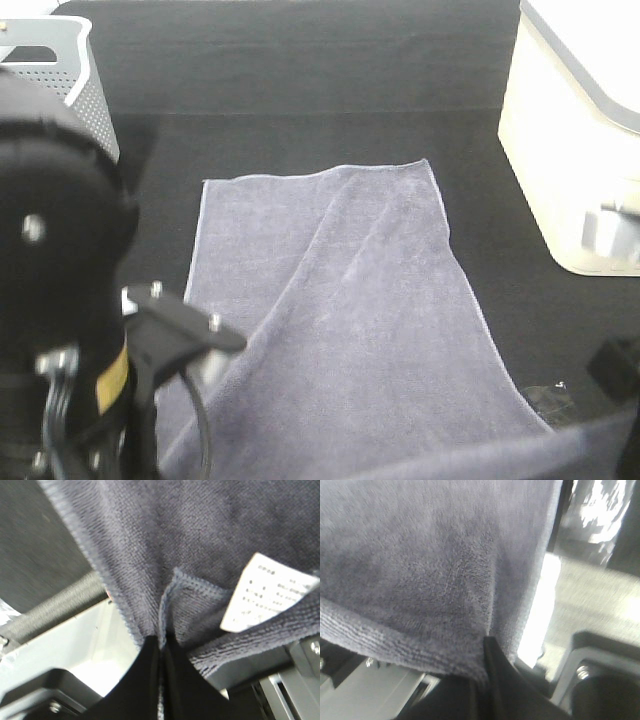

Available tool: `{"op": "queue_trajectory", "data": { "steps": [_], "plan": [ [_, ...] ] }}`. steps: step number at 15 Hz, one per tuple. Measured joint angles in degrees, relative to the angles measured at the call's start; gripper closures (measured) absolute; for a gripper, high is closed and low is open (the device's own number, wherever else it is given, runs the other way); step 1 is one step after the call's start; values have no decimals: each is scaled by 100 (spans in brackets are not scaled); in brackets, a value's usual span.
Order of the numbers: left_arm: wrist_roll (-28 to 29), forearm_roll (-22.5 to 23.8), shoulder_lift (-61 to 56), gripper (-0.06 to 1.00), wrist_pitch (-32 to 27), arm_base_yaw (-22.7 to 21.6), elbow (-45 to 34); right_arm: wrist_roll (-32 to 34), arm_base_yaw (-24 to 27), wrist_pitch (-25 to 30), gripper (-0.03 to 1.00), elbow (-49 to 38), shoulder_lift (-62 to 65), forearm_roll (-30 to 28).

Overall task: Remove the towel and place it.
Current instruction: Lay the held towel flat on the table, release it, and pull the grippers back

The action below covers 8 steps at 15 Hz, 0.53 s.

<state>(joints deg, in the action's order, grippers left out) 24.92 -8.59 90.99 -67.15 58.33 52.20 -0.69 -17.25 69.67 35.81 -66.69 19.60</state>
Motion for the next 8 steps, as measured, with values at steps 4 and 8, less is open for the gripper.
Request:
{"op": "queue_trajectory", "data": {
  "steps": [4, 8],
  "plan": [
    [304, -97, 0, 94, 29, 120, -258, 0, 0, -6, 97, -384, 57, 183],
    [321, -80, 0, 83, -17, 120, -298, 0, 0, -6, 85, -573, 57, 189]
  ]
}}
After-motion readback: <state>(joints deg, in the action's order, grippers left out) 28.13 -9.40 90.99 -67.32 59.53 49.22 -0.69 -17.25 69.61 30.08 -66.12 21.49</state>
